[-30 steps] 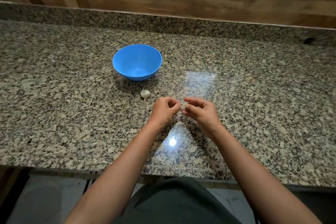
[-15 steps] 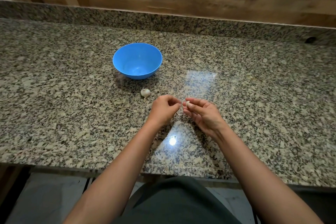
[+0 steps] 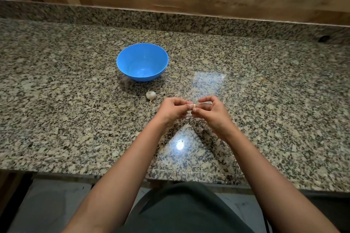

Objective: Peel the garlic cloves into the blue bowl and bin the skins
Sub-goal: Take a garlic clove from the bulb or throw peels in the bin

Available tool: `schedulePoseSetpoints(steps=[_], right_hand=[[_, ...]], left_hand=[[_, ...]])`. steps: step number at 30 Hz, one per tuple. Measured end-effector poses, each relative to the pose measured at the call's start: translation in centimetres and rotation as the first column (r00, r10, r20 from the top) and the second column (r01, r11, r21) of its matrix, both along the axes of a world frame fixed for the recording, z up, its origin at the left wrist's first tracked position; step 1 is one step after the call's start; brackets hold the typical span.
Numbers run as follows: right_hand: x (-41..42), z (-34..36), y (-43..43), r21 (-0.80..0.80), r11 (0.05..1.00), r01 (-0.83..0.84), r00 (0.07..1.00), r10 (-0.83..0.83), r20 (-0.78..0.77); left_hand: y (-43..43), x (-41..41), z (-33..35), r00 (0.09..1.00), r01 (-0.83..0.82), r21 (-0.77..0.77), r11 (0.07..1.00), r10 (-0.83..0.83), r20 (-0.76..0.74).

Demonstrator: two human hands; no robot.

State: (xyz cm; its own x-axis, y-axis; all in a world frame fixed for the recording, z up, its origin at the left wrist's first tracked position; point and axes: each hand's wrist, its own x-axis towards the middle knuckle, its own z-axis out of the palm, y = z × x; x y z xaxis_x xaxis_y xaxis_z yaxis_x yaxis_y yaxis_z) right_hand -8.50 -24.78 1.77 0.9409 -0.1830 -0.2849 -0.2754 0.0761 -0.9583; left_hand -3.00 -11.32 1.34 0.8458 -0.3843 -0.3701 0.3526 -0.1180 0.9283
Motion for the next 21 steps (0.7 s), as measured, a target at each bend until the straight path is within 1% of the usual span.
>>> schedulePoseSetpoints(steps=[3, 8, 9, 11, 13, 15, 17, 18, 19, 21], right_hand=[[-0.1, 0.2, 0.4, -0.185, 0.982, -0.027, 0.999, 0.03, 0.012], [-0.2, 0.4, 0.7, -0.364, 0.931, -0.037, 0.994, 0.071, 0.082], [-0.3, 0.4, 0.7, -0.368, 0.929, -0.036, 0.994, 0.073, 0.087], [-0.2, 0.3, 0.7, -0.328, 0.944, -0.035, 0.995, 0.065, 0.081], [-0.2, 0.0, 0.5, -0.257, 0.966, -0.031, 0.998, 0.046, 0.053], [-0.1, -0.4, 0.4, -0.15, 0.989, -0.015, 0.999, 0.019, 0.03], [0.1, -0.7, 0.3, -0.039, 0.999, -0.001, 1.0, 0.002, 0.015], [0.2, -0.8, 0.2, -0.013, 1.0, 0.004, 1.0, -0.004, 0.006], [0.5, -0.9, 0.0, -0.022, 1.0, 0.011, 1.0, -0.011, -0.006], [1.2, -0.9, -0.4, -0.132, 0.991, 0.02, 0.999, -0.025, -0.034]], left_hand=[[0.1, 0.2, 0.1, 1.0, -0.012, 0.011, 1.0, 0.012, 0.015], [0.1, 0.4, 0.7, 0.999, -0.001, 0.046, 0.999, 0.0, 0.032], [0.0, 0.4, 0.8, 1.0, -0.003, 0.042, 0.999, 0.002, 0.024], [0.0, 0.5, 0.9, 1.0, -0.007, 0.017, 1.0, 0.007, -0.009], [0.0, 0.5, 0.8, 0.999, -0.014, -0.006, 1.0, 0.014, -0.043], [-0.1, 0.4, 0.6, 0.999, -0.011, 0.006, 1.0, 0.012, -0.034], [-0.1, 0.2, 0.5, 1.0, -0.002, 0.029, 1.0, 0.002, 0.004], [0.0, 0.1, 0.4, 0.999, -0.005, 0.051, 0.999, 0.003, 0.038], [0.0, 0.1, 0.3, 0.996, -0.017, 0.094, 0.995, 0.009, 0.088], [0.1, 0.1, -0.1, 0.974, -0.051, 0.231, 0.972, -0.003, 0.227]])
